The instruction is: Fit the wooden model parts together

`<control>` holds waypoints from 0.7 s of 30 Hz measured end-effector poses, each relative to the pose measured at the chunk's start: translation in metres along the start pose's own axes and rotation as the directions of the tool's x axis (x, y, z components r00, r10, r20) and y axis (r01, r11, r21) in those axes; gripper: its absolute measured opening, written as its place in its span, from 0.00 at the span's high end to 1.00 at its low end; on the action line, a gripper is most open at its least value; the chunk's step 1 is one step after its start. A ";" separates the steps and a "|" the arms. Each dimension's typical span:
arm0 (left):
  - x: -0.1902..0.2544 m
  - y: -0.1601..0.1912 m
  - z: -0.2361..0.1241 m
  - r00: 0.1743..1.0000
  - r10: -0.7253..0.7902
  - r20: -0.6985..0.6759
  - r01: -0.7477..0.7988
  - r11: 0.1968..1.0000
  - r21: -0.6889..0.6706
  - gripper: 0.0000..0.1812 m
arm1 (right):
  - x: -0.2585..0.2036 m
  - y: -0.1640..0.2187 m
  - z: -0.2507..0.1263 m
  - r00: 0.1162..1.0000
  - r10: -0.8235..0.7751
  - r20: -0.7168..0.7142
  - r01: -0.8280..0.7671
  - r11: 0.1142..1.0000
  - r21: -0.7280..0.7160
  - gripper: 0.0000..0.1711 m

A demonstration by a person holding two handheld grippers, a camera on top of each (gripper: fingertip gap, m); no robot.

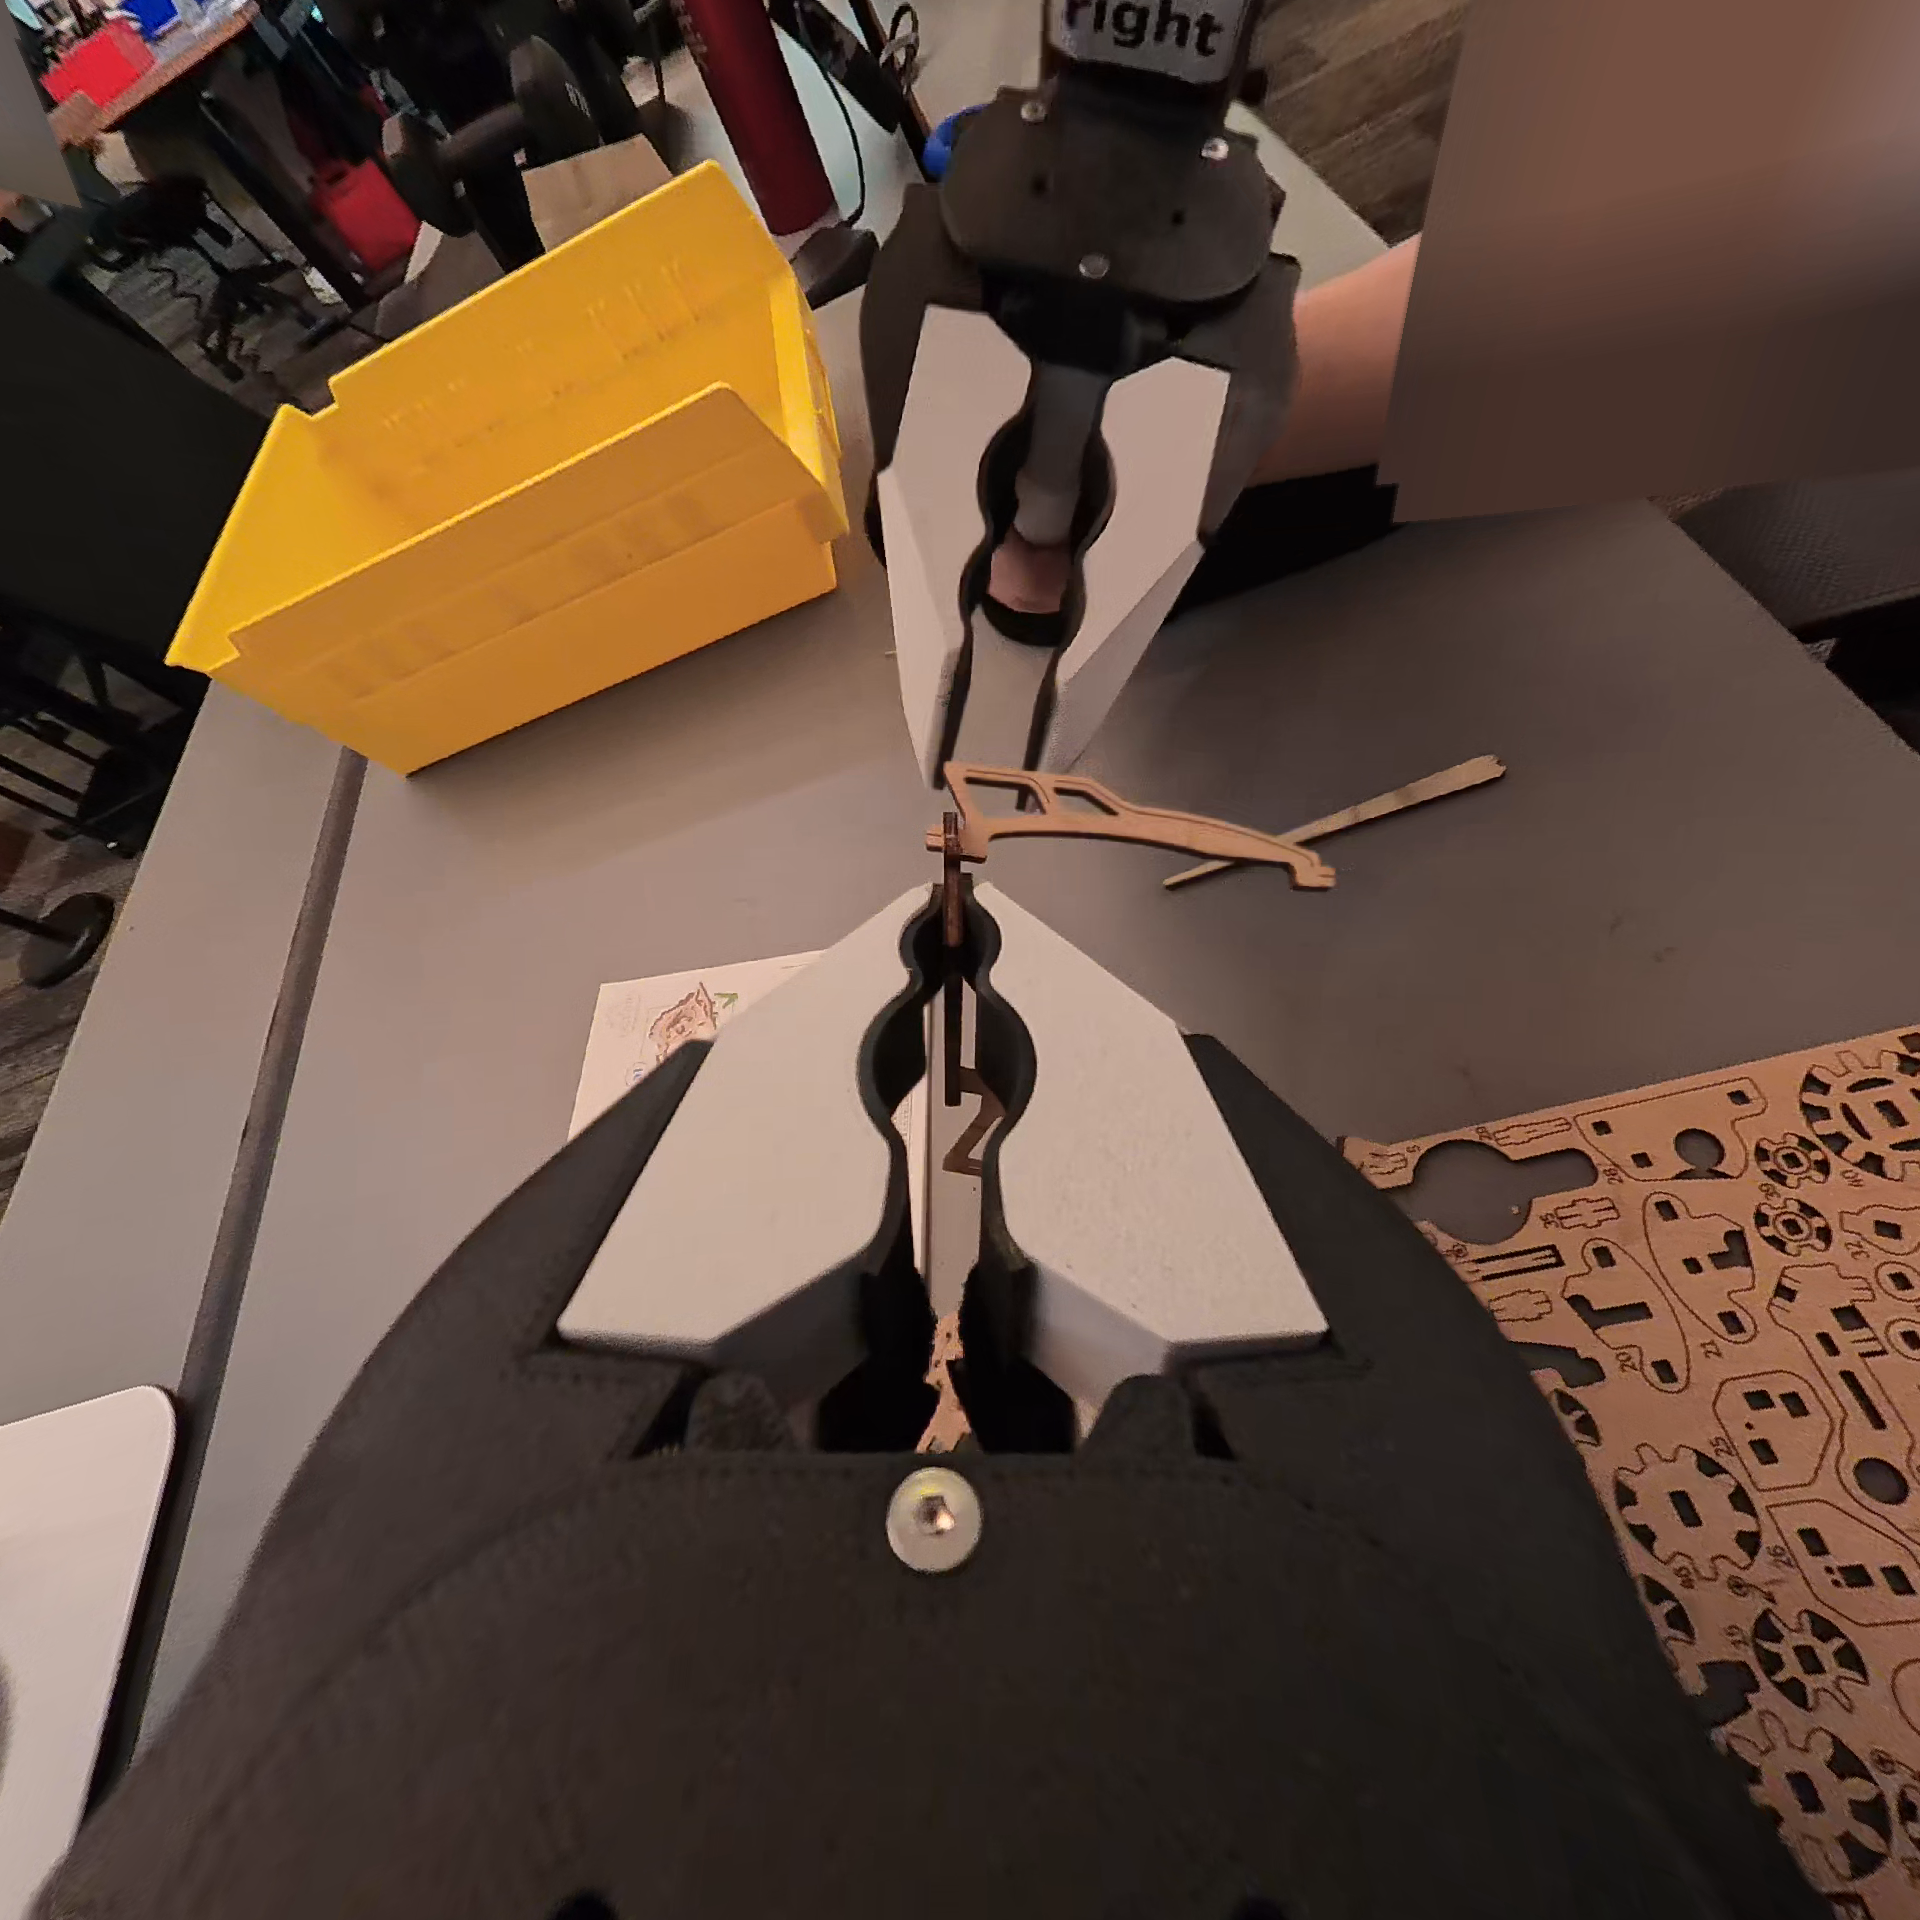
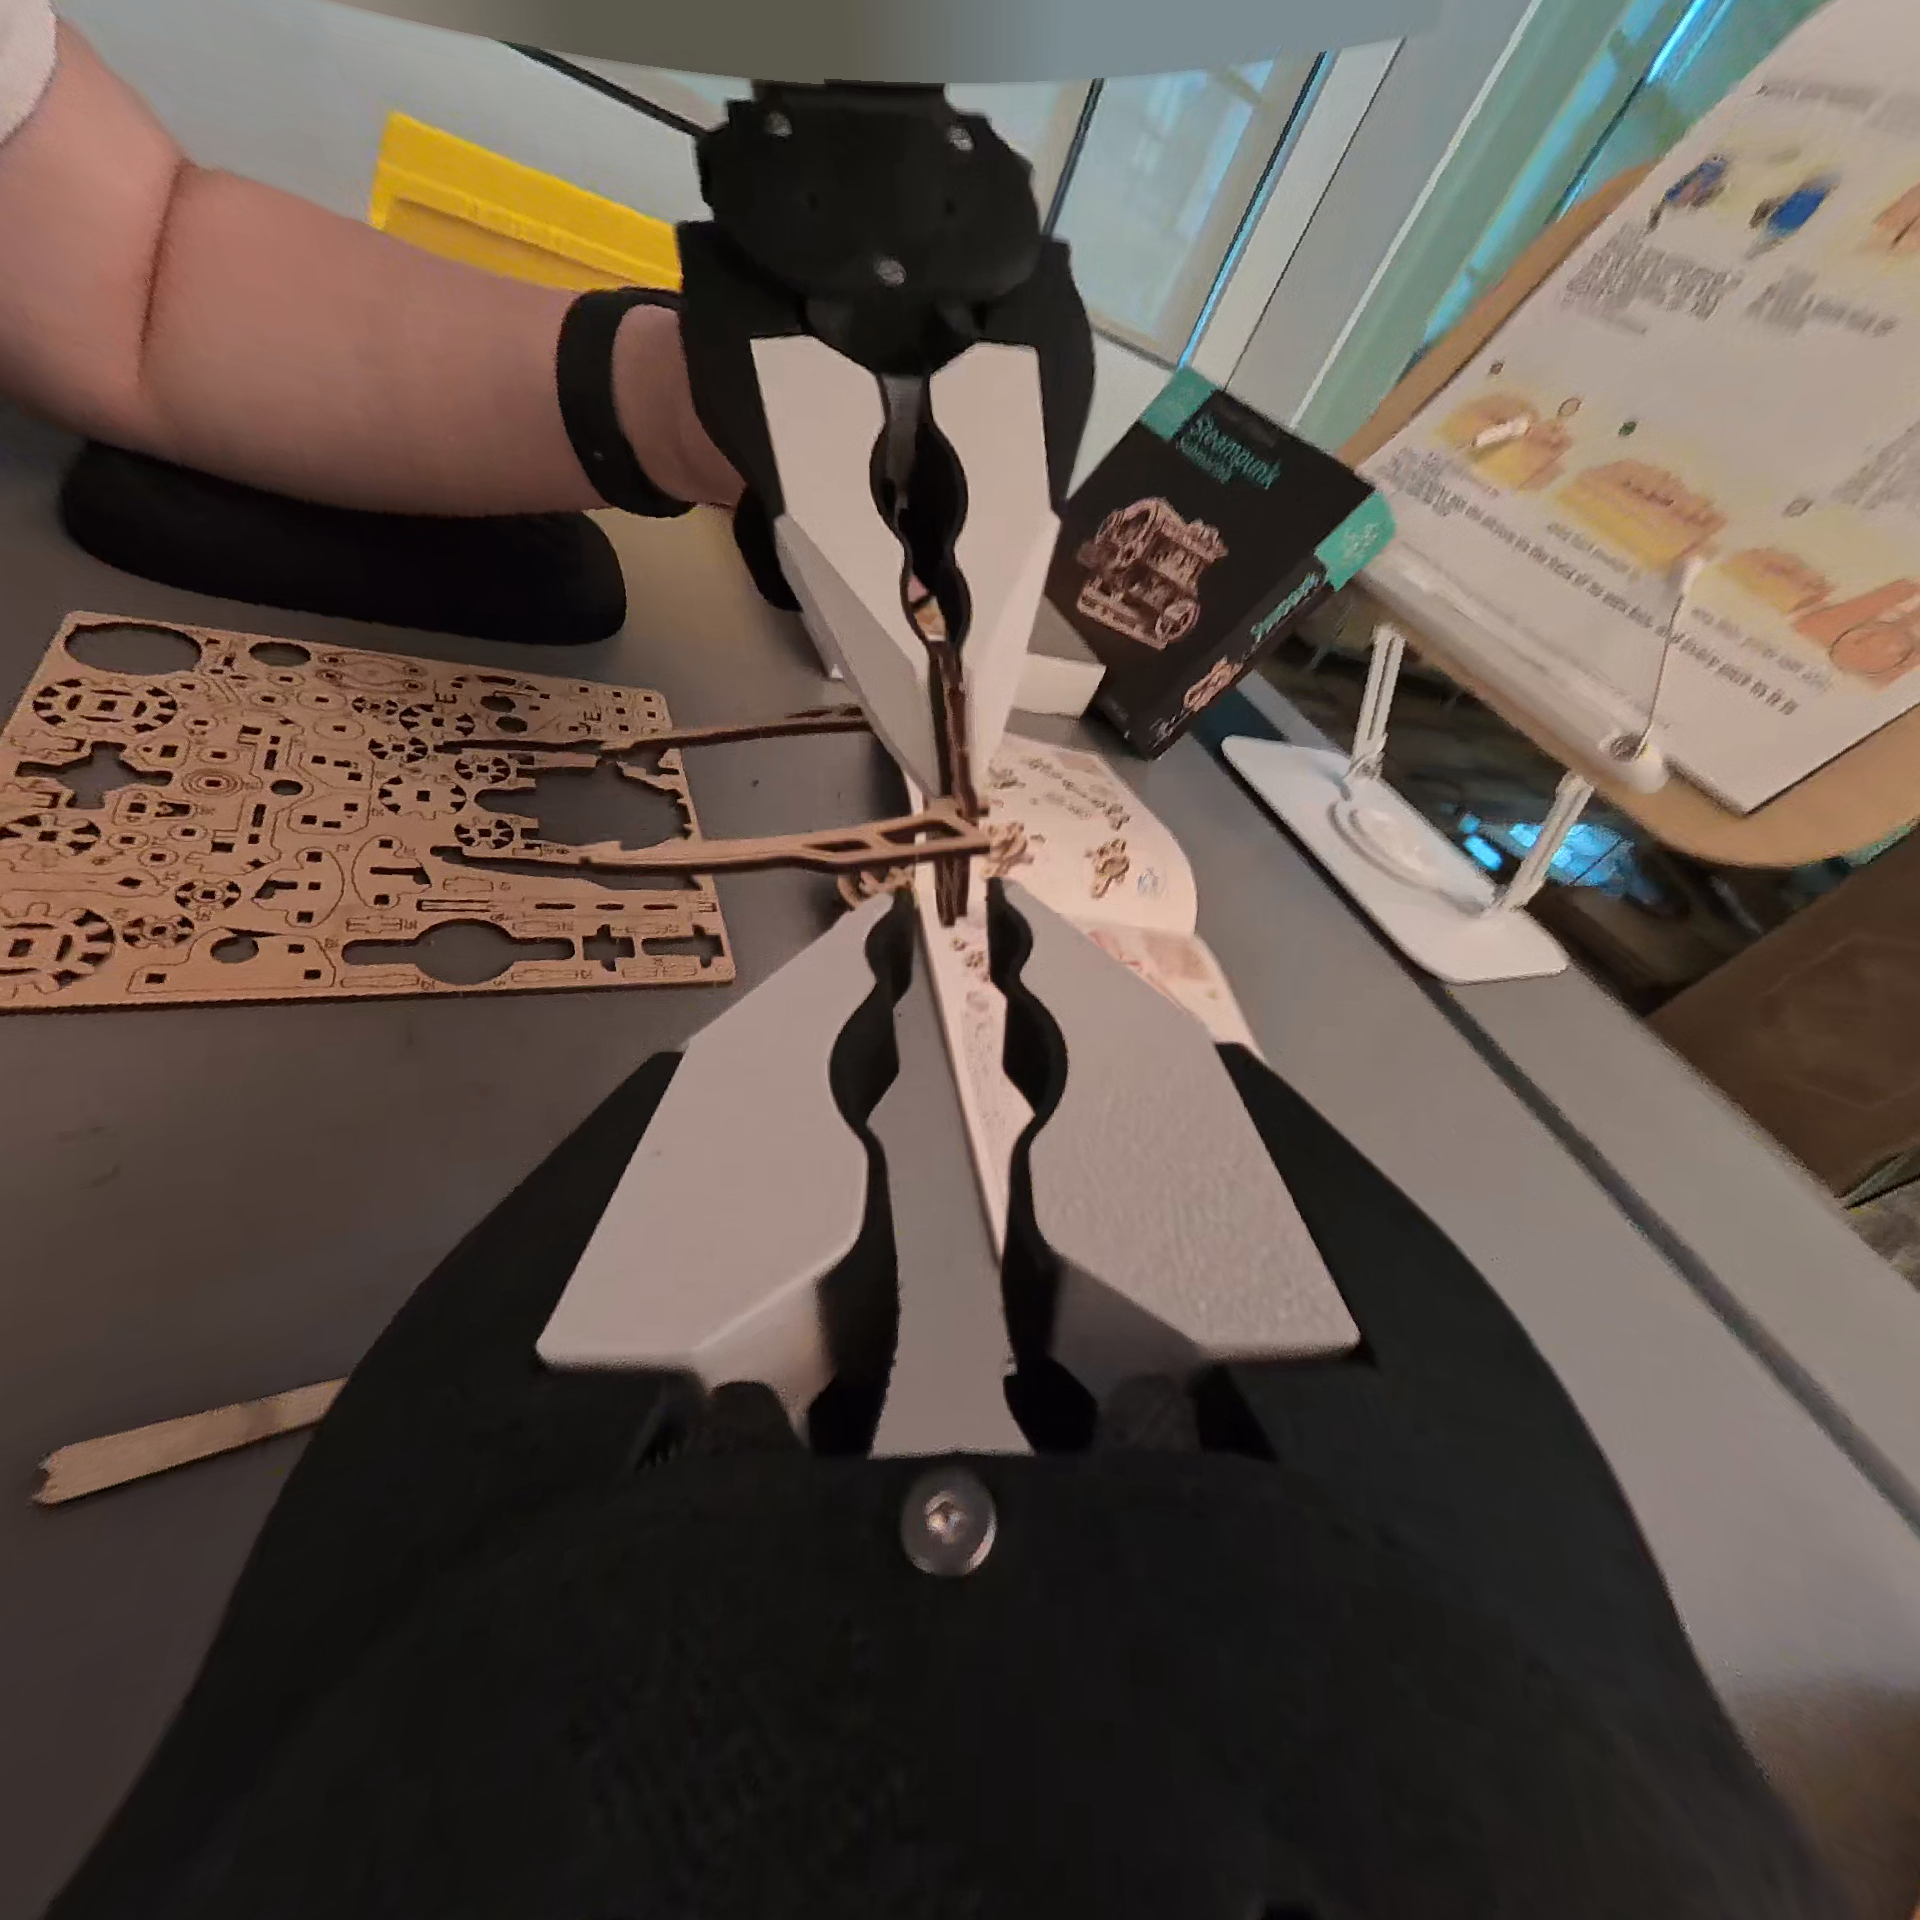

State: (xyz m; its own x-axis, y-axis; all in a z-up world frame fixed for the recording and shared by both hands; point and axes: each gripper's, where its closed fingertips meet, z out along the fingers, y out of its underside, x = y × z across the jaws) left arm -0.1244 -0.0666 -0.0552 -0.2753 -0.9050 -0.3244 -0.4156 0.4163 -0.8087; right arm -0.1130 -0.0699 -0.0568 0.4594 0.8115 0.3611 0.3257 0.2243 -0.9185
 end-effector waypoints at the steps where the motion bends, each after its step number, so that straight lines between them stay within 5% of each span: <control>1: -0.001 0.001 0.000 1.000 0.002 0.006 -0.002 1.000 -0.005 1.00 | 0.003 0.003 0.000 0.999 0.049 0.000 -0.049 0.999 -0.008 0.94; 6: -0.007 0.006 -0.001 0.999 0.020 0.041 -0.019 0.999 -0.031 1.00 | 0.017 0.016 -0.001 0.912 0.406 0.059 -0.405 0.914 -0.022 0.94; 11: -0.012 0.016 0.002 0.994 0.063 0.085 -0.055 0.994 -0.093 1.00 | 0.020 0.000 -0.003 0.594 0.749 0.295 -0.792 0.608 0.050 0.87; 18: -0.014 0.022 0.008 0.990 0.088 0.112 -0.073 0.989 -0.132 1.00 | 0.008 0.015 0.009 0.432 0.849 0.305 -0.876 0.476 -0.084 0.82; 21: -0.012 0.022 0.010 0.990 0.090 0.105 -0.075 0.988 -0.136 1.00 | 0.000 0.018 0.013 0.364 0.870 0.332 -0.892 0.428 -0.143 0.88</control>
State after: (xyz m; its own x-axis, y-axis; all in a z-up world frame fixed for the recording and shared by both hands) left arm -0.1216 -0.0472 -0.0740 -0.2189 -0.8681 -0.4455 -0.5079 0.4912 -0.7077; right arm -0.1176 -0.0593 -0.0752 0.1758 0.6697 -0.7216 -0.1523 -0.7057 -0.6920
